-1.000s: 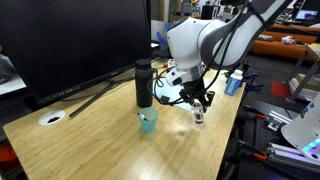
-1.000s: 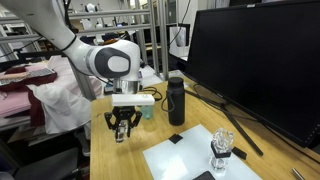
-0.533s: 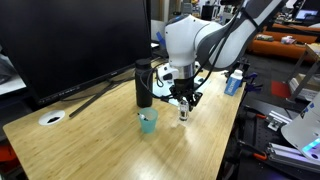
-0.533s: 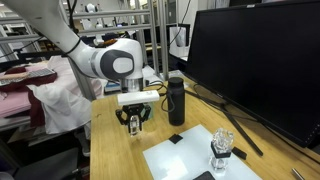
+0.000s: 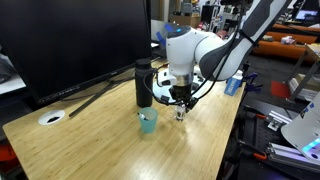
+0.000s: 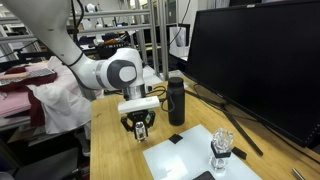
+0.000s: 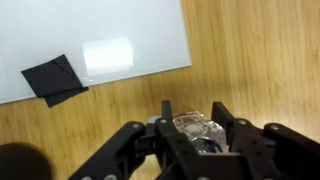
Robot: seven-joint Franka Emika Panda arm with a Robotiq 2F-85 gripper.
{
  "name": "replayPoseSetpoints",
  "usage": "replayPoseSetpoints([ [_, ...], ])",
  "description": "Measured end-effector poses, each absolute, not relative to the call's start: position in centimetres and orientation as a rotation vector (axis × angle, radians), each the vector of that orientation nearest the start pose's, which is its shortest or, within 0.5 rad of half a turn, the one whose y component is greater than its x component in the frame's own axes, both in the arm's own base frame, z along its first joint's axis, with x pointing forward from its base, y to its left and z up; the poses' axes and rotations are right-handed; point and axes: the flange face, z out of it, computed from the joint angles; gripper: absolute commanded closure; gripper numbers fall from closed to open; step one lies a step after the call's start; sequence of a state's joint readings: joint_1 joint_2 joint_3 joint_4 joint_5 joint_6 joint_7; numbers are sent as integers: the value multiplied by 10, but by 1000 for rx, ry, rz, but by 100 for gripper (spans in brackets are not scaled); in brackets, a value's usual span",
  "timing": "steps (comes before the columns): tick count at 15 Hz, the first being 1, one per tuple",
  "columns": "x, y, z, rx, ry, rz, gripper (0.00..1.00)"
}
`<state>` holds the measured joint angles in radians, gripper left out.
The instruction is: Place the shorter glass bottle between the cup and the whiteboard
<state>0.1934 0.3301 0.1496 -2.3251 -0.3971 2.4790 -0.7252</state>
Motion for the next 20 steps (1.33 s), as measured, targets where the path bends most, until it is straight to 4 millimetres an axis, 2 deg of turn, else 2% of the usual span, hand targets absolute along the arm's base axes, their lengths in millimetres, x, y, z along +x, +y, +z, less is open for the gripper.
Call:
replayPoseSetpoints([
  [1,470,173,185,-2496,-2096,316,18],
  [2,469,173,184,-2495,-2095,319,37],
  [5,468,174,184,-2492,-2098,319,18],
  [8,468,174,184,-2492,-2098,319,18],
  [9,468,174,184,-2492,-2098,319,5],
  [11,468,174,184,-2493,-2096,319,0],
  [13,469,173,186,-2499,-2093,310,0],
  [20,475,156,232,-2591,-2039,165,0],
])
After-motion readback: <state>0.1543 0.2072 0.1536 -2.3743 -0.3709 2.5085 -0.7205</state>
